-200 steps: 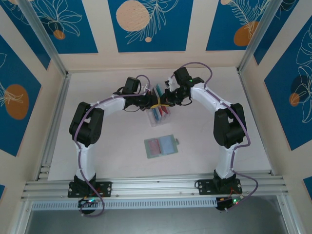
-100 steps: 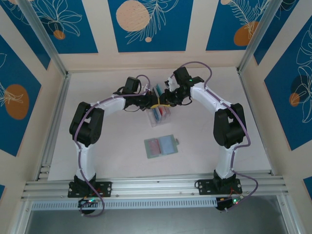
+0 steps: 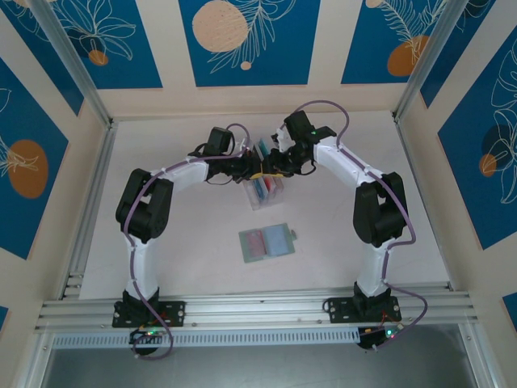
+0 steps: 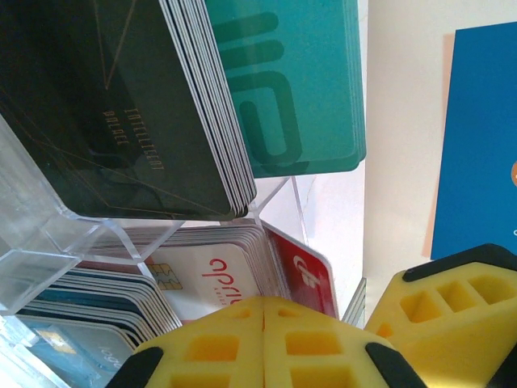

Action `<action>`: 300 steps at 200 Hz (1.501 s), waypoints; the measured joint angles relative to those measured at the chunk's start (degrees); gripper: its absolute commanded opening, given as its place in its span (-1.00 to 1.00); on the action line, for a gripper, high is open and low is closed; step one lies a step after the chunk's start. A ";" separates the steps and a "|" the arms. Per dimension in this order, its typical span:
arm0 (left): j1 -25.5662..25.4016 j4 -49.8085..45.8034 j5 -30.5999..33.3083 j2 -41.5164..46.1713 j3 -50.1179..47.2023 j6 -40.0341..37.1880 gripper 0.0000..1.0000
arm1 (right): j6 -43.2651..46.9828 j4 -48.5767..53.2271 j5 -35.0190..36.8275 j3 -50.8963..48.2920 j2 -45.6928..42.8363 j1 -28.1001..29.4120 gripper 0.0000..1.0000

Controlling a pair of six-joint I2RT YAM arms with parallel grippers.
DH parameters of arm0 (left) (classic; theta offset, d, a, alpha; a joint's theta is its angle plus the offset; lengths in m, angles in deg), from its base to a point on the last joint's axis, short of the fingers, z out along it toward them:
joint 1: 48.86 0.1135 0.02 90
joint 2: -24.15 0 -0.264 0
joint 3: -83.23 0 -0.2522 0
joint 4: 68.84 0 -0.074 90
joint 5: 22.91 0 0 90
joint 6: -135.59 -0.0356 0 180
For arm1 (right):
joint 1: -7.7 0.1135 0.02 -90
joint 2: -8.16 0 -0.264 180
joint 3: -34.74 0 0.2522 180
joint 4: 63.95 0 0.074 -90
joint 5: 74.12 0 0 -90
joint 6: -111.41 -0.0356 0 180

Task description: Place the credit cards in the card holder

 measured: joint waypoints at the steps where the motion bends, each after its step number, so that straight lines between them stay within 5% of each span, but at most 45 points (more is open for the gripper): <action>1: 0.00 0.02 0.00 0.00 0.00 0.00 -0.87 | 0.00 0.02 0.02 0.02 -0.04 -0.02 -0.29; 300: 0.07 -0.02 -0.02 -0.11 0.00 0.00 -0.89 | 0.79 -0.94 1.51 0.11 1.99 -0.02 -0.17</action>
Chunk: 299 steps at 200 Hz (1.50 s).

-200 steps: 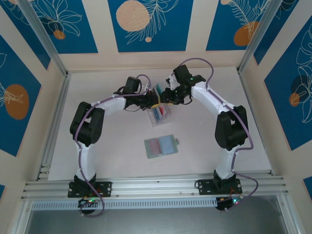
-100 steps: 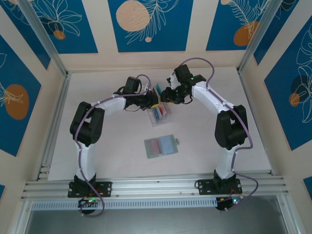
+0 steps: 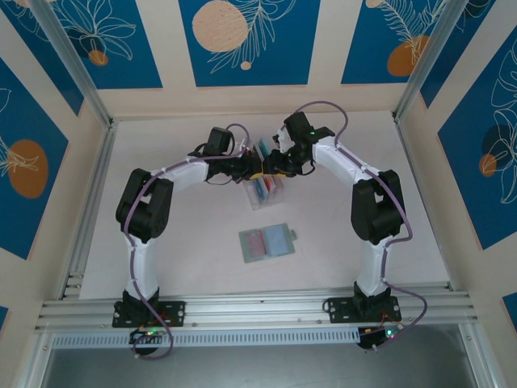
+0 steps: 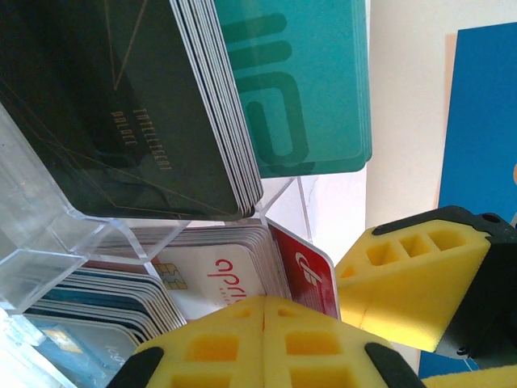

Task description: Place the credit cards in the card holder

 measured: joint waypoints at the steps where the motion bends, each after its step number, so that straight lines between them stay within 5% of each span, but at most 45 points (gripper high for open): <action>1: 0.00 0.00 0.00 0.00 0.00 0.00 -0.89 | 0.00 -0.02 -0.02 -0.02 0.00 -0.02 -0.17; 85: 0.00 0.04 0.02 -0.02 0.00 0.02 -0.88 | -0.66 -2.91 -5.66 -1.84 -0.02 -1.33 -0.36; 299: 0.00 0.07 0.02 -0.04 0.00 0.02 -0.89 | -0.87 -3.76 -6.47 -2.21 -0.35 -1.60 -0.58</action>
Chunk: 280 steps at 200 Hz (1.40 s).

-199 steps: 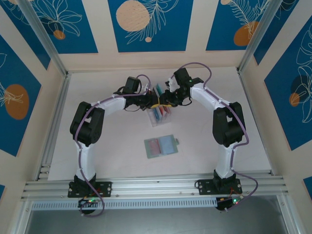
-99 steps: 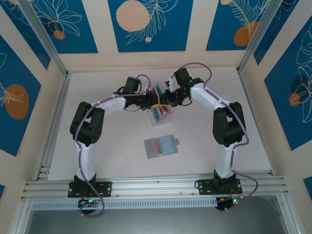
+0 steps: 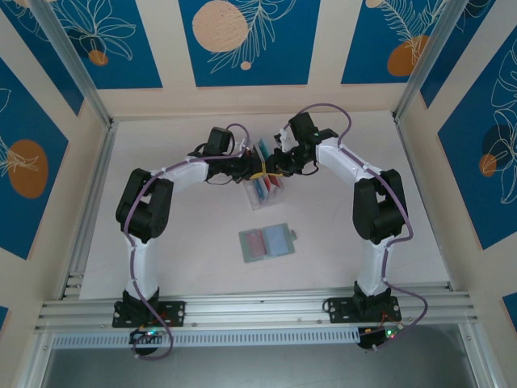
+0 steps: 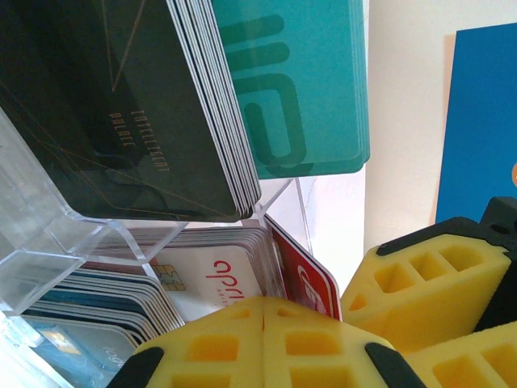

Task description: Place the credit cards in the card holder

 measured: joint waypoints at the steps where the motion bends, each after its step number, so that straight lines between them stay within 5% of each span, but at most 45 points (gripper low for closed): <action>1: 0.00 0.02 0.00 0.00 0.00 0.00 -0.88 | 0.00 0.00 0.00 0.00 0.00 0.00 -0.58; 197: 0.00 0.33 -0.04 0.00 -0.13 0.02 -0.89 | -0.17 0.11 -0.42 0.07 -1.01 0.44 -0.86; 280: 0.00 1.44 -0.22 0.00 -0.61 0.04 -0.89 | 0.55 3.82 1.97 0.70 -2.05 1.38 -0.42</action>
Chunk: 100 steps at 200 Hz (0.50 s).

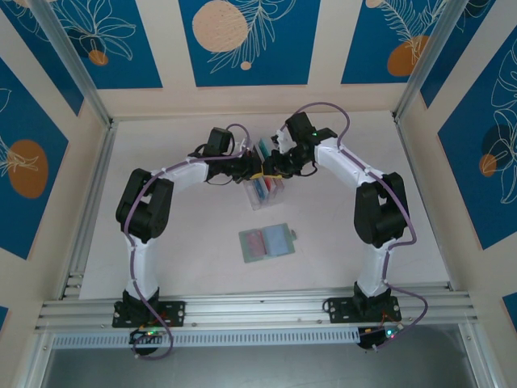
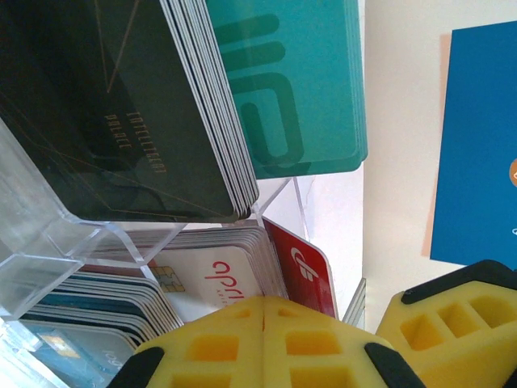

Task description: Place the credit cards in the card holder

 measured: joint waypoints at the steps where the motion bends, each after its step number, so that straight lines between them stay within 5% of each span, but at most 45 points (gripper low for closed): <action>1: 0.00 0.04 -0.02 0.00 -0.02 0.00 -0.89 | -0.02 0.15 0.07 0.09 0.00 0.00 -0.42; 100: 0.07 1.99 -0.35 0.00 -0.87 0.79 -0.89 | 1.95 4.15 6.75 5.05 0.24 0.76 -0.12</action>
